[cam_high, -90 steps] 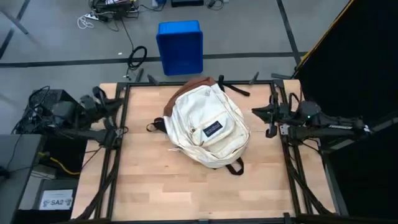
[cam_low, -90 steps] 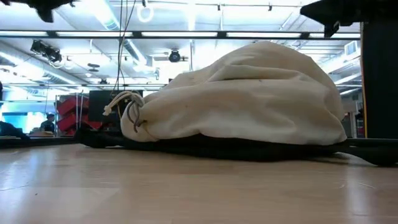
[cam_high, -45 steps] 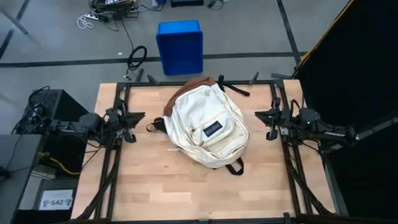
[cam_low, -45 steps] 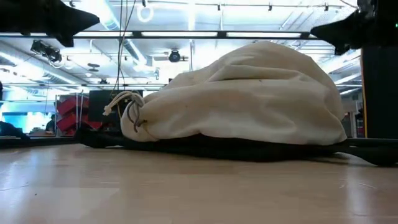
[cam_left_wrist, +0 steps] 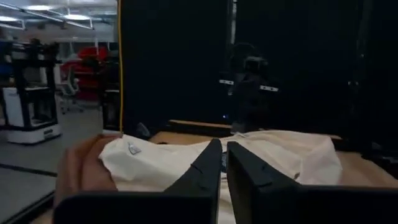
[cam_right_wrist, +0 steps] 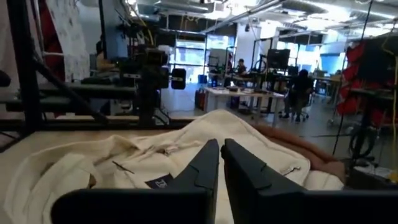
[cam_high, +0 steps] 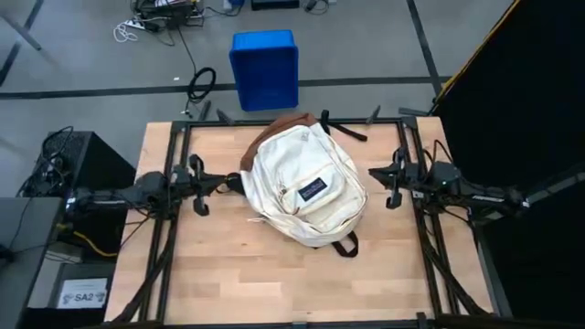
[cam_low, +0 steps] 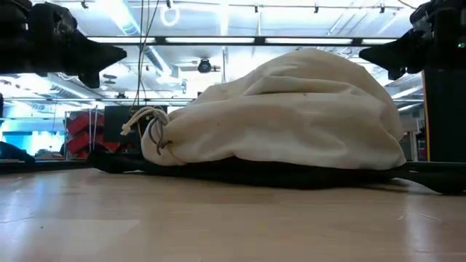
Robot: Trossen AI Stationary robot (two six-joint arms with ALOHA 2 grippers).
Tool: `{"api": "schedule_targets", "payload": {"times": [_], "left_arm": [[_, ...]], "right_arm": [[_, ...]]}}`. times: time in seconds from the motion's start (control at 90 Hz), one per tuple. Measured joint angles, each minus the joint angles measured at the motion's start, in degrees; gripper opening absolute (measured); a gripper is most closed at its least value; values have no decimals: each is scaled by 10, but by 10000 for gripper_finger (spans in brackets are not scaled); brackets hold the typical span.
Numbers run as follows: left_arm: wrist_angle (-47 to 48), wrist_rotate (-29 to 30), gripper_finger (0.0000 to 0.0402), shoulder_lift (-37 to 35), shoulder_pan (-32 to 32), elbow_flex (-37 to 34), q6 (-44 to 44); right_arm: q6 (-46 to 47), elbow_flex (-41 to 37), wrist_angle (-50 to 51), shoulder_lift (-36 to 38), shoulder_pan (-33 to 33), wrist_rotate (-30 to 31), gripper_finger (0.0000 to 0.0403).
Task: Unpack backpack
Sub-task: Return to Home Position
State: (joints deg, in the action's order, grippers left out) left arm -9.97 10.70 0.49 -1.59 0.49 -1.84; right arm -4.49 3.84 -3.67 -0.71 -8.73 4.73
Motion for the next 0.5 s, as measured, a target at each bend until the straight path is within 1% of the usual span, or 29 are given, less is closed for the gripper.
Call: {"api": "schedule_targets", "payload": {"times": [0.111, 0.289, 0.356, 0.444, 0.5], "left_arm": [[0, 2, 0, 0, -10, 0, -15], [0, 40, 0, 0, -11, 0, -25], [5, 42, 0, 0, -11, 0, -45], [10, 42, 0, 0, -11, 0, -46], [6, 42, 0, 0, -11, 0, -46]], "right_arm": [[11, 0, 10, -1, 0, 6, 0], [57, 0, 37, -1, 0, 60, 0], [60, 0, 63, -1, 0, 62, 1], [70, 0, 92, -1, 0, 62, 1], [83, 0, 92, -1, 0, 63, 0]]}}
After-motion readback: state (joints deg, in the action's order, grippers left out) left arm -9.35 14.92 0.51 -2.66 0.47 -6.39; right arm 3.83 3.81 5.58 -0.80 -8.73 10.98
